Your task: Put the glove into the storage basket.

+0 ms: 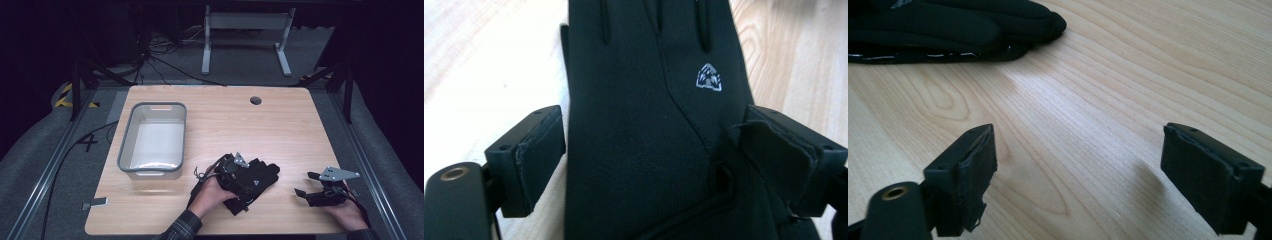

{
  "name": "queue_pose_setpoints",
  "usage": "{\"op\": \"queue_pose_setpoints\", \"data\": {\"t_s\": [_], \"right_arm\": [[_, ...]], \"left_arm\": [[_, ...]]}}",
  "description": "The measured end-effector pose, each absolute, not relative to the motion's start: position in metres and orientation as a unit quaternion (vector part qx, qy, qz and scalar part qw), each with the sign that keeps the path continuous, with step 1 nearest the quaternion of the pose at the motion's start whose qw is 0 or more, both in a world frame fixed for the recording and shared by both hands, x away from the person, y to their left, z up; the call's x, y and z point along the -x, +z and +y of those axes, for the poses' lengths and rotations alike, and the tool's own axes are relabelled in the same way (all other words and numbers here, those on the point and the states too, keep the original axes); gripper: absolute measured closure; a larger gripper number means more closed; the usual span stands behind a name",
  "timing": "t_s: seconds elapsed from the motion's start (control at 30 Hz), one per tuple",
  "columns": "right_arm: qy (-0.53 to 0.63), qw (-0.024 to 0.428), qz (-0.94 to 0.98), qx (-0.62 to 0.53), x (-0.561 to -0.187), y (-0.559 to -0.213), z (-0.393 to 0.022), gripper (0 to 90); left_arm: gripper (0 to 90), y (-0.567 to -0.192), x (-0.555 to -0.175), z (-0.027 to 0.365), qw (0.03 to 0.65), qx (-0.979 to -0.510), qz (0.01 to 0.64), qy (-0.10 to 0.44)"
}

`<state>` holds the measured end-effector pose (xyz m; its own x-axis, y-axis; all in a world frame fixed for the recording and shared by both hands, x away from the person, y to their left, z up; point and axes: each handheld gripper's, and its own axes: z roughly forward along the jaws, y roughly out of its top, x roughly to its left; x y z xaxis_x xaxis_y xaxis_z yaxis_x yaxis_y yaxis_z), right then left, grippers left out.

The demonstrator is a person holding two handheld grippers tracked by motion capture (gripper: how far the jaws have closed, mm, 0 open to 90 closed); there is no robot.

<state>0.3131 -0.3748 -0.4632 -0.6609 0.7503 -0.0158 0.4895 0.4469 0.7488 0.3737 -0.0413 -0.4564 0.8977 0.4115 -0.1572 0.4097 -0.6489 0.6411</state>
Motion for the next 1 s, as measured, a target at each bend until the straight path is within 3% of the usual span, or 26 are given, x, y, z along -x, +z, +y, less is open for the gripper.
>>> {"op": "queue_pose_setpoints", "data": {"t_s": [0.47,0.8,1.0], "right_arm": [[0.359,0.178,0.835,-0.379,-0.3149,-0.4683,-0.3722,14.4],[0.358,0.176,0.836,-0.378,-0.3151,-0.4685,-0.372,13.7],[0.357,0.177,0.836,-0.378,-0.315,-0.4685,-0.3719,13.7]], "left_arm": [[11.8,-0.4609,-0.3679,-0.0463,0.334,-0.918,0.214,0.025],[38.8,-0.4569,-0.3657,-0.043,0.341,-0.918,0.202,0.014],[62.2,-0.4562,-0.3677,-0.0404,0.35,-0.915,0.2,-0.021]]}}
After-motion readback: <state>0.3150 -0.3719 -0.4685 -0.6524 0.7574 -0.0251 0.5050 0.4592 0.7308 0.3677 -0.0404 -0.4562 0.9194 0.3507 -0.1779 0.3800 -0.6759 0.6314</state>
